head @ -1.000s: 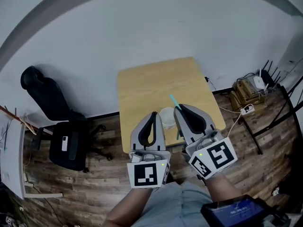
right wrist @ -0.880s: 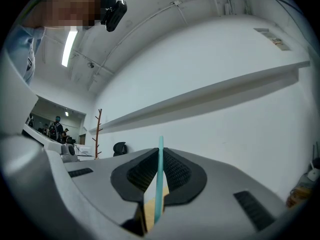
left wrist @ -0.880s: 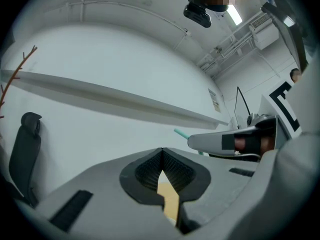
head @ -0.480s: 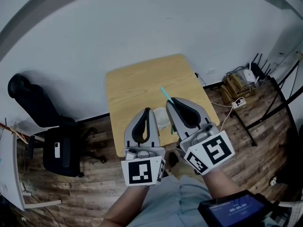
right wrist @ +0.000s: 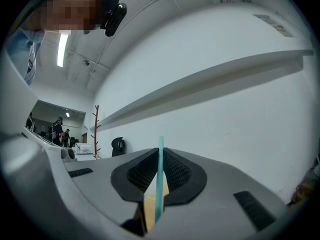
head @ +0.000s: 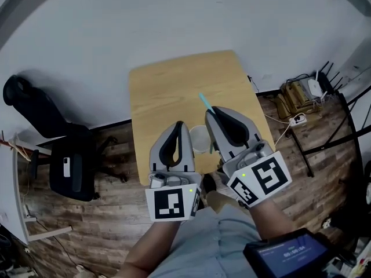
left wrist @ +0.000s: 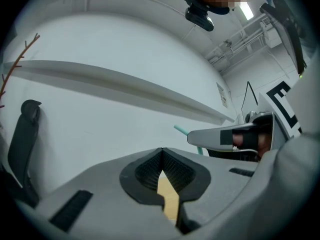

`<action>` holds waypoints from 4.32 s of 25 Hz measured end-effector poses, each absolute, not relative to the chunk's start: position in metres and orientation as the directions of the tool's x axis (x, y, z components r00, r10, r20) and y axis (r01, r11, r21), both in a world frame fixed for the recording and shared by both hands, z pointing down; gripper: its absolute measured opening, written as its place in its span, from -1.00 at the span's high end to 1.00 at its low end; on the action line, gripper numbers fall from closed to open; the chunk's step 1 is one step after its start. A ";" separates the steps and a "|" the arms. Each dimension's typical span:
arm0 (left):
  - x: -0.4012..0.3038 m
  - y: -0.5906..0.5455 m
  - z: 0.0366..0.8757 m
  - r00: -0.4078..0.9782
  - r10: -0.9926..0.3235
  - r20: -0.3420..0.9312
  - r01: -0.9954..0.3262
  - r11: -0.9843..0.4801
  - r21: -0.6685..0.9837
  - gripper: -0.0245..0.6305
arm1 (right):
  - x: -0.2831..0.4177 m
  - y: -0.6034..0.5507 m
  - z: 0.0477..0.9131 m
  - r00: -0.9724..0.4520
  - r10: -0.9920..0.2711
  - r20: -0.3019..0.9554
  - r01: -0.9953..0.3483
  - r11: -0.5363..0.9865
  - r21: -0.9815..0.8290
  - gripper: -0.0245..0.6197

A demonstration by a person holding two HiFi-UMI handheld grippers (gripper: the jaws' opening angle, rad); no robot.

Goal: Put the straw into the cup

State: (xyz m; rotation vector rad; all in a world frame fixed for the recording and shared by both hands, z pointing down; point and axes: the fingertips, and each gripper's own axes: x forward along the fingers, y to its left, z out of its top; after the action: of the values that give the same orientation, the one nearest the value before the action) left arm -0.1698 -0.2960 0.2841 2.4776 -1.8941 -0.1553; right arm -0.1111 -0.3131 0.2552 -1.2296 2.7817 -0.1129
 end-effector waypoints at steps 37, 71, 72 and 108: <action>-0.182 -0.371 0.440 0.183 -0.952 0.246 -0.977 -0.148 0.155 0.93 | -0.126 -0.387 0.440 -0.726 -0.660 0.191 -0.684 0.668 -0.292 0.84; -0.168 -0.342 0.307 0.225 -0.974 -0.008 -0.969 -0.225 0.097 0.93 | -0.117 -0.359 0.306 -0.683 -0.731 0.005 -0.727 0.678 -0.109 0.91; -0.167 -0.339 0.299 0.228 -0.973 -0.028 -0.969 -0.230 0.090 0.93 | -0.116 -0.355 0.299 -0.677 -0.736 -0.005 -0.732 0.674 -0.095 0.92; -0.160 -0.258 0.208 0.245 -0.946 -0.210 -0.968 -0.250 -0.004 0.93 | -0.104 -0.269 0.208 -0.645 -0.742 -0.184 -0.758 0.652 0.030 0.93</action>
State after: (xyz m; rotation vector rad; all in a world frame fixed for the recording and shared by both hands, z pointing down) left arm -0.1599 -0.2577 0.2083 2.5804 -1.9981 -0.2700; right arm -0.1037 -0.2686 0.2077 -1.2399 2.7118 0.1553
